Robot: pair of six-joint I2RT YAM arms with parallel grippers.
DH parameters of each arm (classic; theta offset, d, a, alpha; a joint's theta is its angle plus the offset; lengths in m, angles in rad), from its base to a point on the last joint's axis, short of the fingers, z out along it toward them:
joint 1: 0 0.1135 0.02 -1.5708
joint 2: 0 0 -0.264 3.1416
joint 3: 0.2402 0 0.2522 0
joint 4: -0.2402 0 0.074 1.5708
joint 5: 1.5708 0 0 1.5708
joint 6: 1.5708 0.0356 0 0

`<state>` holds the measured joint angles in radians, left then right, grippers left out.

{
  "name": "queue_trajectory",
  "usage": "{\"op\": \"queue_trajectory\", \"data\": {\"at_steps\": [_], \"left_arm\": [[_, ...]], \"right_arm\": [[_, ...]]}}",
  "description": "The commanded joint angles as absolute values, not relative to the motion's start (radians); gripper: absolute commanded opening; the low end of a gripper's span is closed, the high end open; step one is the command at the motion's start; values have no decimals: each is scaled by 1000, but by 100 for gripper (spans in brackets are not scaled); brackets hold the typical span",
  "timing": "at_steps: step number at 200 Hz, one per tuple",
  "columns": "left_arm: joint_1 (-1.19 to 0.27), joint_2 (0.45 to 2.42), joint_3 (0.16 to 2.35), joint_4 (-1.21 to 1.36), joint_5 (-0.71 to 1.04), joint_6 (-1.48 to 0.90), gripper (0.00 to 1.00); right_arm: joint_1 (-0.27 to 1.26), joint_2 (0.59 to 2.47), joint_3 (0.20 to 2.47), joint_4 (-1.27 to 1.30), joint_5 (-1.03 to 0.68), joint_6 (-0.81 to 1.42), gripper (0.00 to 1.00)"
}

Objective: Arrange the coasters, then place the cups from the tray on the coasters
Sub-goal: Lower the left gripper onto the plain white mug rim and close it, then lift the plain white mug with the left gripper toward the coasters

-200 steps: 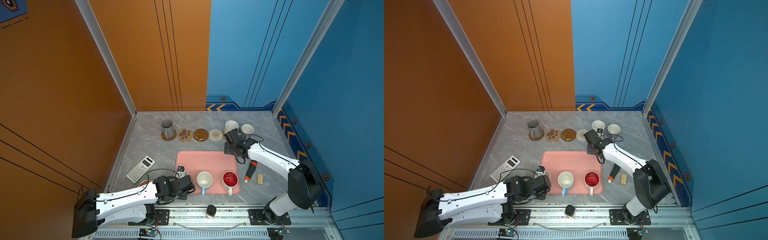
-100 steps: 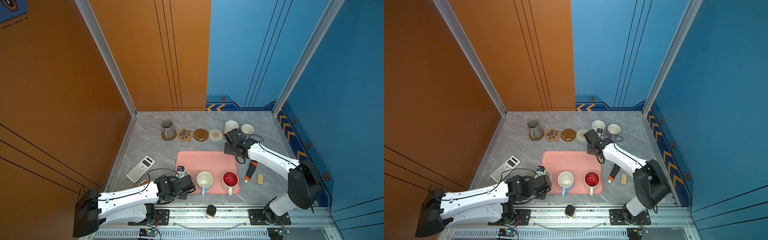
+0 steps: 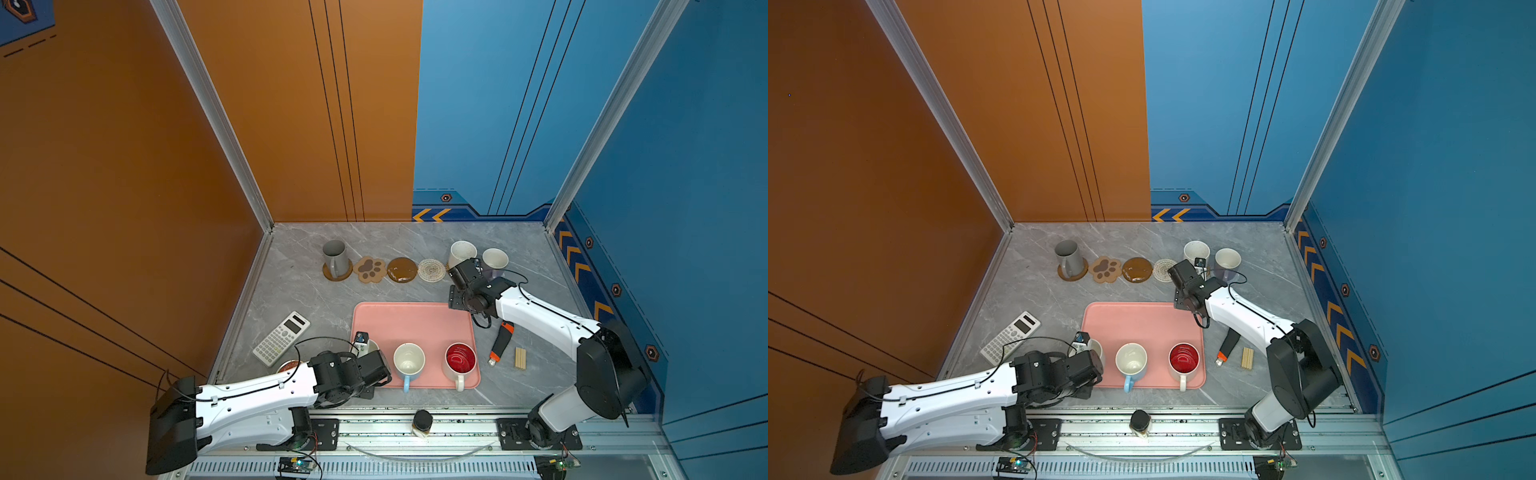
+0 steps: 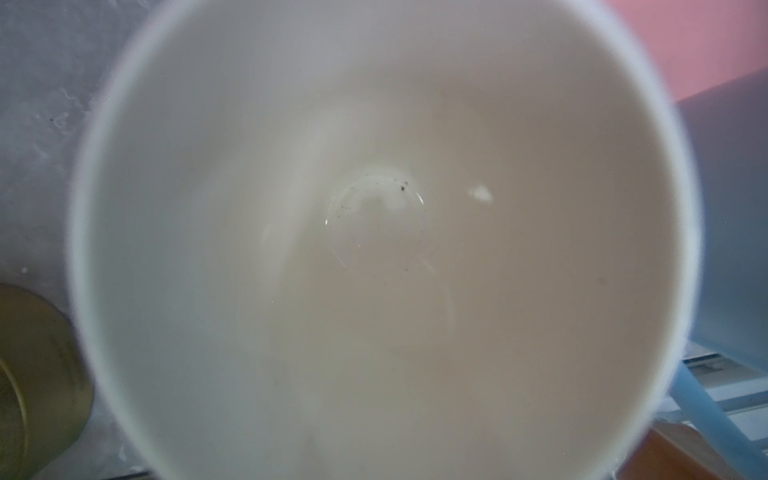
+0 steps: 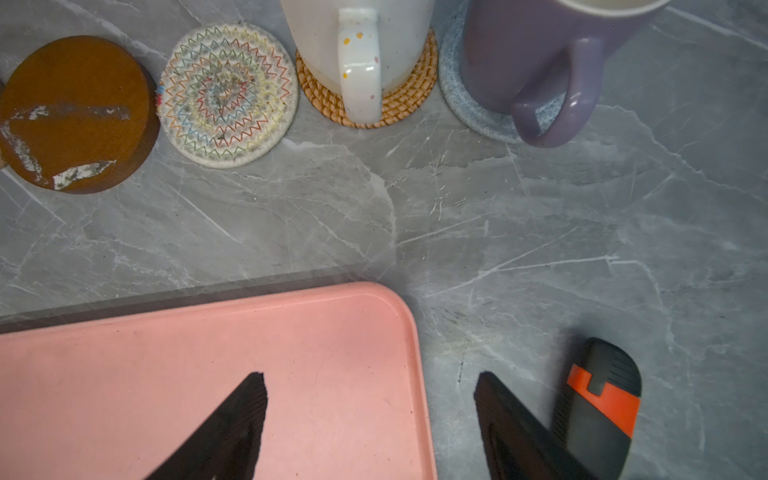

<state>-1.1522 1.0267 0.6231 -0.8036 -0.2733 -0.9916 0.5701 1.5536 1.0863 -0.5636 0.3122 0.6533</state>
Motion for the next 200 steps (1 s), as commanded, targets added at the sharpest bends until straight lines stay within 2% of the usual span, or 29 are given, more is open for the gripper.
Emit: {"op": "queue_trajectory", "data": {"at_steps": [1,123,200], "left_arm": [[-1146,1038,656,-819,-304,-974,0],[-1145,1079,792,-867,-381,-914,0],[-1030,1146,896,-873,-390,-789,0]], "right_arm": [[565,1517,1071,-563,327,670,78],[558,1491,1054,-563,317,669,78],[551,1464,1046,-565,309,665,78]]}}
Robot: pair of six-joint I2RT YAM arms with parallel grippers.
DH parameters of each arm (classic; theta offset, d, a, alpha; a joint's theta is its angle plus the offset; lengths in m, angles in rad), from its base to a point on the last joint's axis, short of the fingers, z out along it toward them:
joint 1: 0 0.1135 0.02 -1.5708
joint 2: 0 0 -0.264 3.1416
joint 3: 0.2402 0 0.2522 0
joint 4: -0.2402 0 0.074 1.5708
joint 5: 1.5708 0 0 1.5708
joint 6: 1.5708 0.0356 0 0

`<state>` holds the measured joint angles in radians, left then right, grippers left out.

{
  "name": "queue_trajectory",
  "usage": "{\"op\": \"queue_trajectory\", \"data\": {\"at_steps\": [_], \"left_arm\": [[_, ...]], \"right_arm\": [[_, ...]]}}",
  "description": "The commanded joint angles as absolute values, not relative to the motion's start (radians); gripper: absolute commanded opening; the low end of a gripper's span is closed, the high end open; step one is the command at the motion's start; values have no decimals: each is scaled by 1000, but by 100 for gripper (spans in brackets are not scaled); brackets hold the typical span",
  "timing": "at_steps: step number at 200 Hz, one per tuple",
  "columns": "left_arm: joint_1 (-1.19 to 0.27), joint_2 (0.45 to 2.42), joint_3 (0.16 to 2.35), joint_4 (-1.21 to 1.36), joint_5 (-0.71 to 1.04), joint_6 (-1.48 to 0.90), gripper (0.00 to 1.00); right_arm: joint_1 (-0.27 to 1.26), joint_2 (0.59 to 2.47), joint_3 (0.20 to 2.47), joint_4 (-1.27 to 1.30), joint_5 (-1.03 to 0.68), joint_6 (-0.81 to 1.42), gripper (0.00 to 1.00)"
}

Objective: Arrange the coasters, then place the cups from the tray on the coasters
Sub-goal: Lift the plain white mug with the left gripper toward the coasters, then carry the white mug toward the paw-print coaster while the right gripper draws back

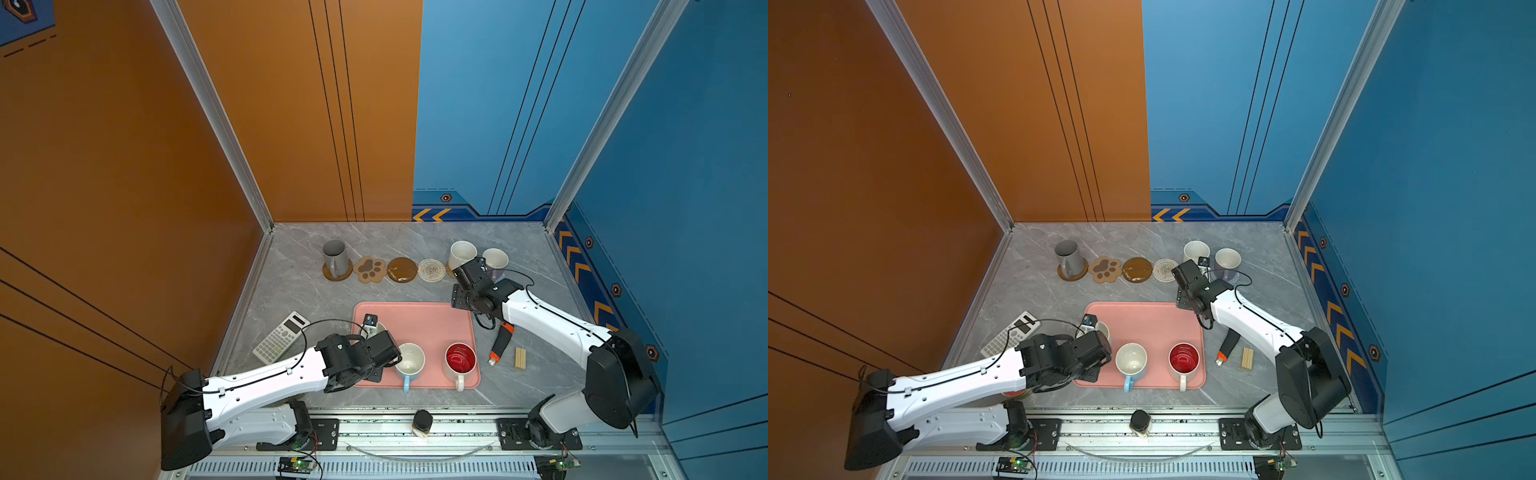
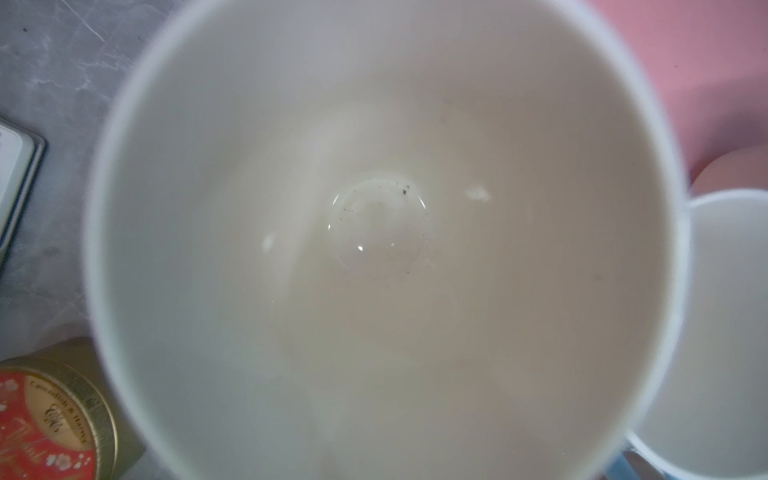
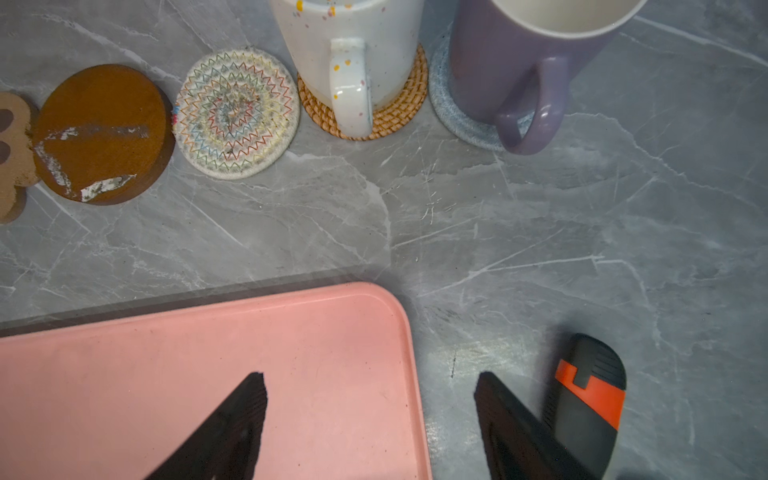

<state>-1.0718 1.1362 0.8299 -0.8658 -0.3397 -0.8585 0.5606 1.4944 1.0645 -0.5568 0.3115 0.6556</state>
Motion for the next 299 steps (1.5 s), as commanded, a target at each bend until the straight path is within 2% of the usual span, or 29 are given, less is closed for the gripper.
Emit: {"op": "queue_trajectory", "data": {"at_steps": [1,143,299], "left_arm": [[-1028,1147,898,-872,-390,-787,0],[-668,1369,1165,-816,-258,-482,0],[-464,1781,1544,-744,-175,-324,0]], "right_arm": [[551,1463,1046,-565,308,666,78],[509,1373,1039,-590,287,629,78],[482,1196,942,-642,219,656,78]]}}
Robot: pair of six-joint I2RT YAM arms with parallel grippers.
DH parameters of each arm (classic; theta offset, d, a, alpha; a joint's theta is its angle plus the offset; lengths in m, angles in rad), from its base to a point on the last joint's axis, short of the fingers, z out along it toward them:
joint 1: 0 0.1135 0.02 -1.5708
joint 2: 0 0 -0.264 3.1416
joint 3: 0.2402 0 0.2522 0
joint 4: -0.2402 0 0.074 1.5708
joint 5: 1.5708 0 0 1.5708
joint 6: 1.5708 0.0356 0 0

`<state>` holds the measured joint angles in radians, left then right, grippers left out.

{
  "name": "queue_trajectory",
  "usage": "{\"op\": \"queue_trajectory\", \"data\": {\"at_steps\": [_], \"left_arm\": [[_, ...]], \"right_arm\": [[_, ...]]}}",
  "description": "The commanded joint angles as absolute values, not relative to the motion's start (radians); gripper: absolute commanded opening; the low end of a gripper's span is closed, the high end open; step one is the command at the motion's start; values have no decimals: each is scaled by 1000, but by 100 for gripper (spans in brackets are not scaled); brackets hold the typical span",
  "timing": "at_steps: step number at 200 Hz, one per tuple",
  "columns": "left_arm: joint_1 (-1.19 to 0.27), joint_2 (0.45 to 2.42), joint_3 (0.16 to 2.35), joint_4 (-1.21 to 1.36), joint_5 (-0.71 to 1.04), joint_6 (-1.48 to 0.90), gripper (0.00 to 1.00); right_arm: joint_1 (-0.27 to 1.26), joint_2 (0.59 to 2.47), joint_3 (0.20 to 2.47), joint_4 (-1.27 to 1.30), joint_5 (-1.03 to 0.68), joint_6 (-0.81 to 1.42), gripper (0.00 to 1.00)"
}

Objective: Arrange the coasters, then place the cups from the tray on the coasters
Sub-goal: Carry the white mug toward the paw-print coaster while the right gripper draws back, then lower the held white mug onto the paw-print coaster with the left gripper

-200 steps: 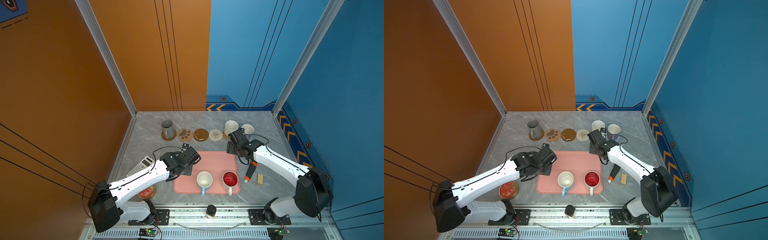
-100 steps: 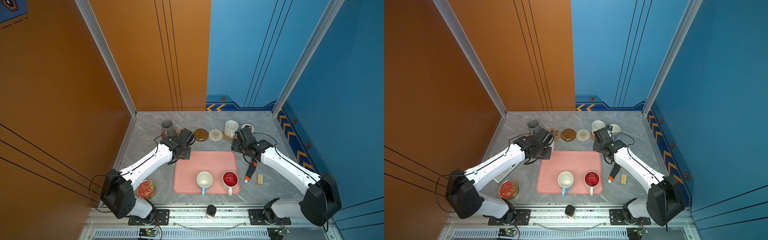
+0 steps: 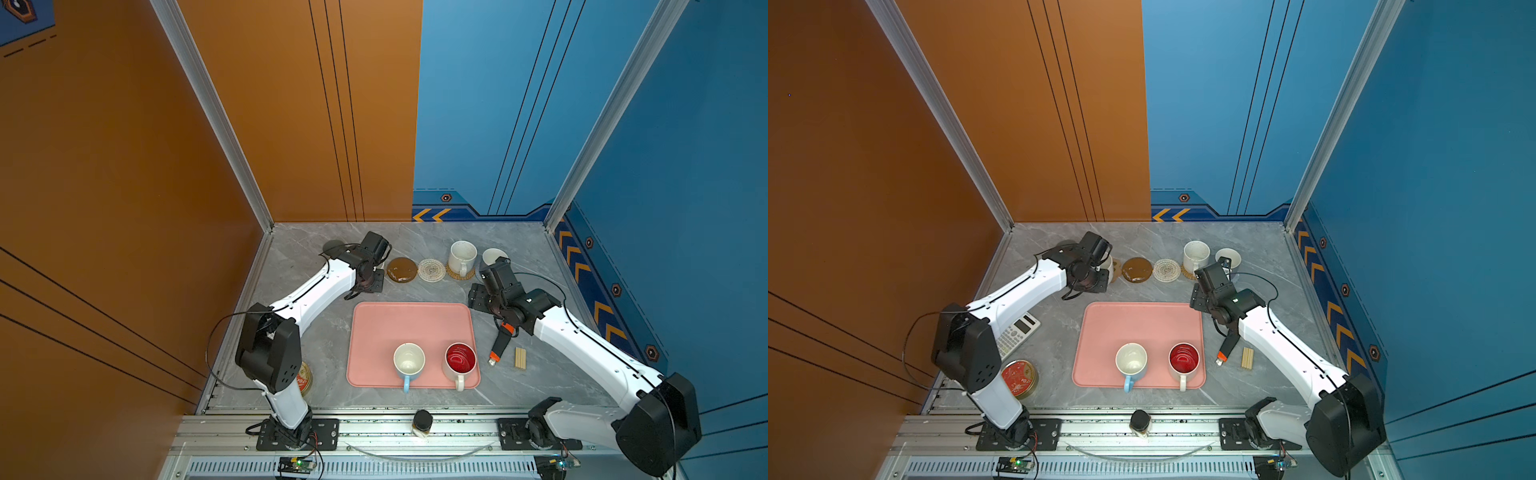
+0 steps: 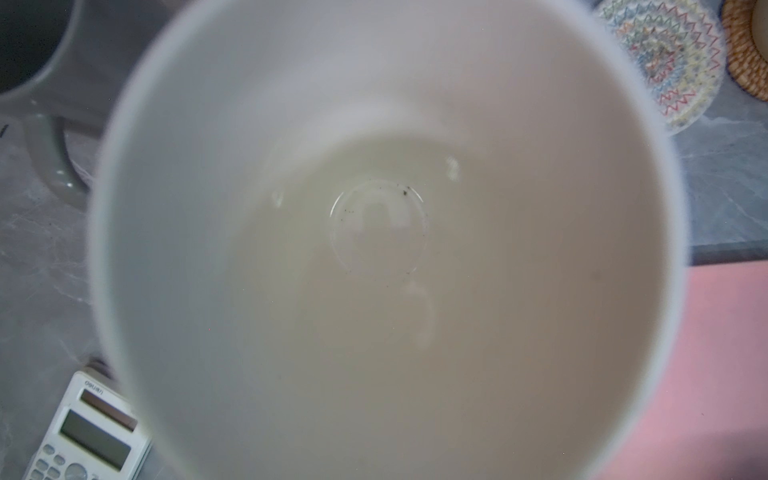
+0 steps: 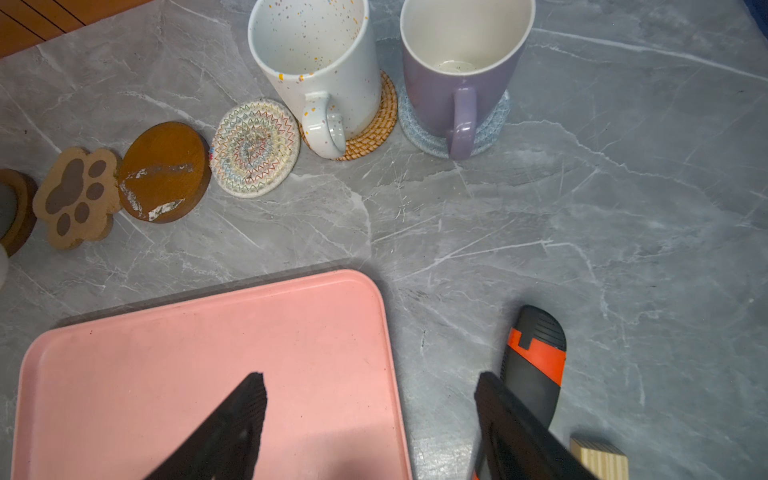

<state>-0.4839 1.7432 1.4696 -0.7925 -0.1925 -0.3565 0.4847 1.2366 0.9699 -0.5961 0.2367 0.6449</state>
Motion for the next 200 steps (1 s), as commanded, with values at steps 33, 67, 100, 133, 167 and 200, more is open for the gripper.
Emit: {"op": "queue_trajectory", "data": {"at_steps": [33,67,100,133,167,200], "left_arm": [[-439,1867,1612,-742,-174,-316,0],[-420,1938,1672,-738,-181,-316,0],[-398,1988,1712,-737,-177,-316,0],[-386,2024,1740,-731,-167,-317,0],[-379,2055,1763,-731,-159,-314,0],[-374,2069,1775,-731,-157,-317,0]], "right_arm": [[481,1166,921,-649,207,676,78],[488,1155,907,-650,202,689,78],[486,1148,902,-650,204,699,78],[485,1142,899,-652,206,702,79],[483,1138,899,-657,207,702,79],[482,1133,900,-661,208,703,79]]}}
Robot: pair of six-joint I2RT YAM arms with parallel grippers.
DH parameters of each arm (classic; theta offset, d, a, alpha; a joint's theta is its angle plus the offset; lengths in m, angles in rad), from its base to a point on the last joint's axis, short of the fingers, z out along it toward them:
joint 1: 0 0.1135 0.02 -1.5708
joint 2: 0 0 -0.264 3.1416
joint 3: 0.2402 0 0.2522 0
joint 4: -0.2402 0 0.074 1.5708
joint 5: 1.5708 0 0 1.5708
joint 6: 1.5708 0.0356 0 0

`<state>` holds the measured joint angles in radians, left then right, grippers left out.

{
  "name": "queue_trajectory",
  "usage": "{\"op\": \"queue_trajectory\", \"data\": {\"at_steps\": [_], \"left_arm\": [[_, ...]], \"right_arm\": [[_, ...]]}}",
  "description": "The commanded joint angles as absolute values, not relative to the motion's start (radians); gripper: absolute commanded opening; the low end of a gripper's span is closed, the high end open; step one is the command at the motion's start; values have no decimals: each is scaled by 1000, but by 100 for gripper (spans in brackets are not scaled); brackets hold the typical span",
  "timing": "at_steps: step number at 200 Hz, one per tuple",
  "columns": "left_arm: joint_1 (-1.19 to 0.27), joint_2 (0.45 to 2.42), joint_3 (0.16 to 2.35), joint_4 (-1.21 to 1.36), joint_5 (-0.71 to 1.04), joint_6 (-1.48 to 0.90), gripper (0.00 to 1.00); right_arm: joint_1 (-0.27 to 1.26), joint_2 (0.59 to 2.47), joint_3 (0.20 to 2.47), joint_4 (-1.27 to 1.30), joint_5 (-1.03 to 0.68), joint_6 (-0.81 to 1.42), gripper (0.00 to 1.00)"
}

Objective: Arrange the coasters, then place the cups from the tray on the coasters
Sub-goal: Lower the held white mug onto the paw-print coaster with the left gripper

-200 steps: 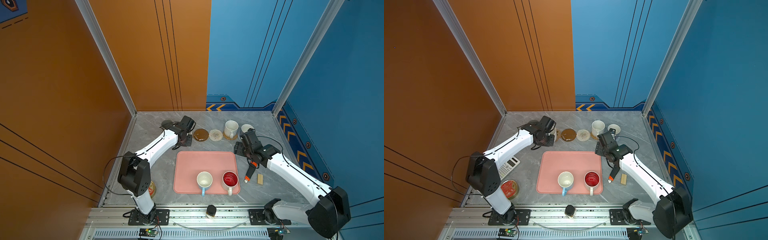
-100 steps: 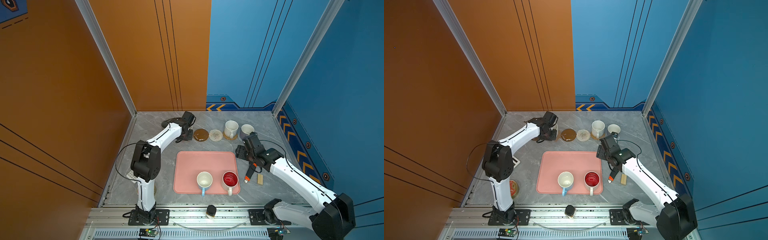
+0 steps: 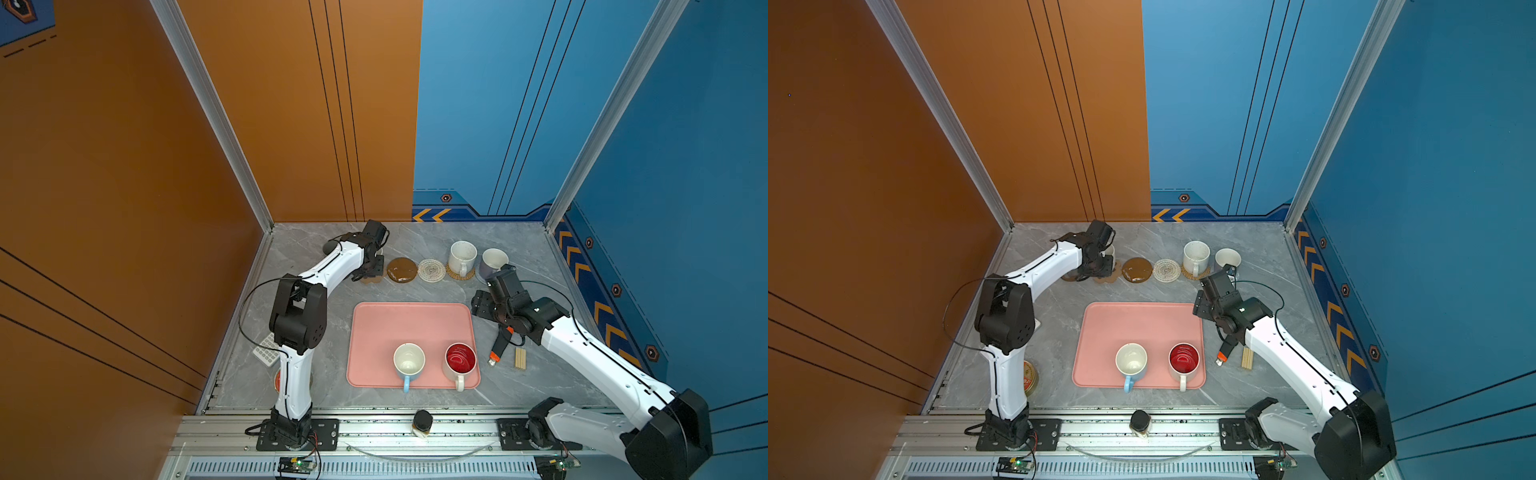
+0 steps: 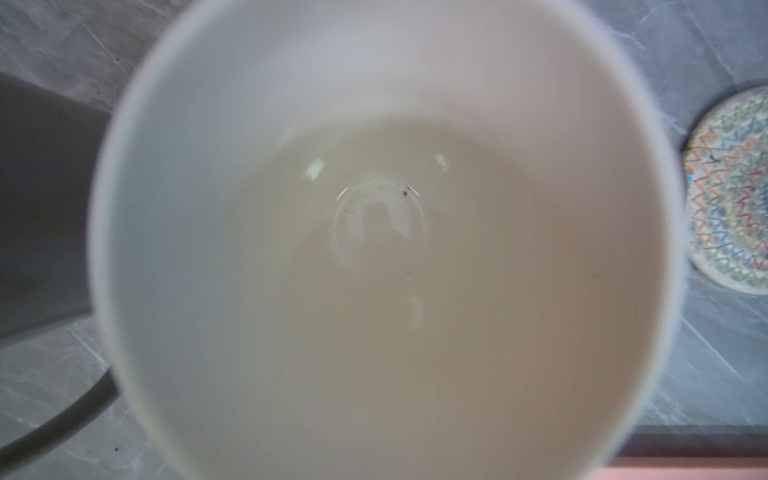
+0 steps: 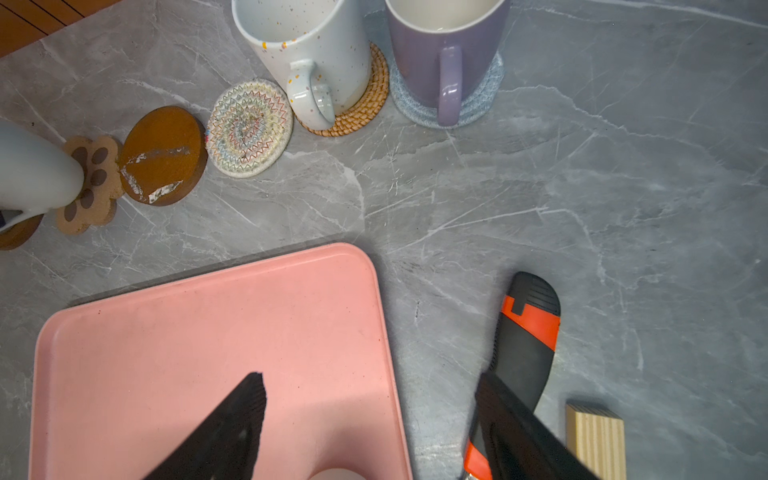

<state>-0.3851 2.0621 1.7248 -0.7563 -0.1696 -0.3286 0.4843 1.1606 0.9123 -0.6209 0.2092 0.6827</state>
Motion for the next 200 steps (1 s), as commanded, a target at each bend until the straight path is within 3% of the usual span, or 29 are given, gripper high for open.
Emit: {"op": "queue_trajectory", "data": {"at_steps": [1,200], "left_arm": [[-374,2069,1775,-730,-157,-317,0],[-354,2108,1773,-729,-140,-313,0]], "right_arm": [[482,1133,900,-662,208,703,79],[479,1147,905,-666,205,705,79]]}}
